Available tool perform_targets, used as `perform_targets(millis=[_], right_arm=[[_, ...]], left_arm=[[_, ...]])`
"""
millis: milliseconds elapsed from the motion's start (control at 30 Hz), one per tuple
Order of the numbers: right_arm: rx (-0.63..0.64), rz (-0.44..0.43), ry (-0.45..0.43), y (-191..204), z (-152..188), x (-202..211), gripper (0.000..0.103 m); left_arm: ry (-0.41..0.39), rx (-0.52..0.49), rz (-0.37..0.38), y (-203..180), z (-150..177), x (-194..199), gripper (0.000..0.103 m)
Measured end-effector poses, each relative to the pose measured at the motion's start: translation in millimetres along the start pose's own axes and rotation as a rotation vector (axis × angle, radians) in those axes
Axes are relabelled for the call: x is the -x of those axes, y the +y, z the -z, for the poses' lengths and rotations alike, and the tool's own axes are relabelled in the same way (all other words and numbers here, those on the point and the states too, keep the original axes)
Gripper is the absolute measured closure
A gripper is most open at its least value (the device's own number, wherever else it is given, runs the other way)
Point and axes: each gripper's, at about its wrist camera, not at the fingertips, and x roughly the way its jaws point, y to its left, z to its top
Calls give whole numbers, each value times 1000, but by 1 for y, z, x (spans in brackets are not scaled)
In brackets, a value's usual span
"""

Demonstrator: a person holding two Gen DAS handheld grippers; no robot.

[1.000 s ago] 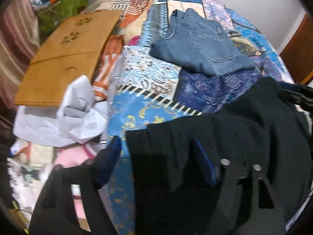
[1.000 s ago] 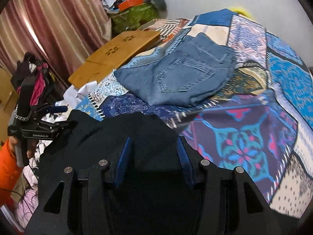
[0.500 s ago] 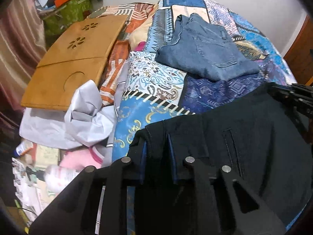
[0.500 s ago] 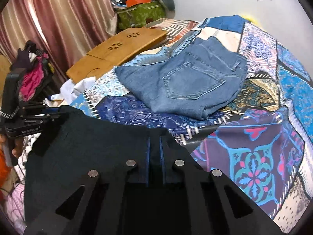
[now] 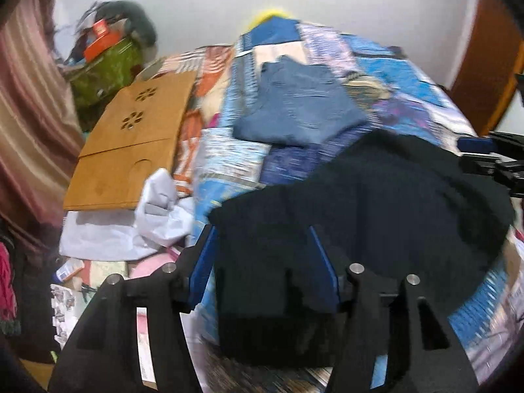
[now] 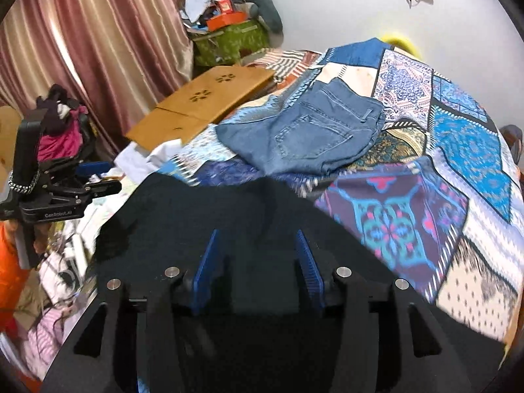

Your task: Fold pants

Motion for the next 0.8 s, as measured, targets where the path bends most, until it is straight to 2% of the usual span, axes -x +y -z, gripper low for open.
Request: perform_targets(millis=[133, 200, 400, 500, 700, 767, 800], right_arm=[[25, 10, -20, 19, 31, 25, 58], [31, 21, -22, 26, 47, 31, 58], [39, 26, -29, 41, 82, 38, 58], [40, 33, -17, 43, 91, 35, 58], [49, 66, 6, 42, 106, 26, 58], [62, 81, 11, 43, 109, 22, 58], [67, 82, 10, 42, 110, 20, 58]], left_arm=[[-19, -45, 63, -34, 20, 25, 45], [-22, -76, 94, -53, 31, 35, 42], [24, -150, 115, -100, 58, 27, 40], [47, -173, 79, -115, 63, 14, 41], [24, -199, 45, -132, 58, 5, 66], [10, -208, 42, -137, 55, 6, 80], [6, -215, 43, -139, 55, 6, 82]])
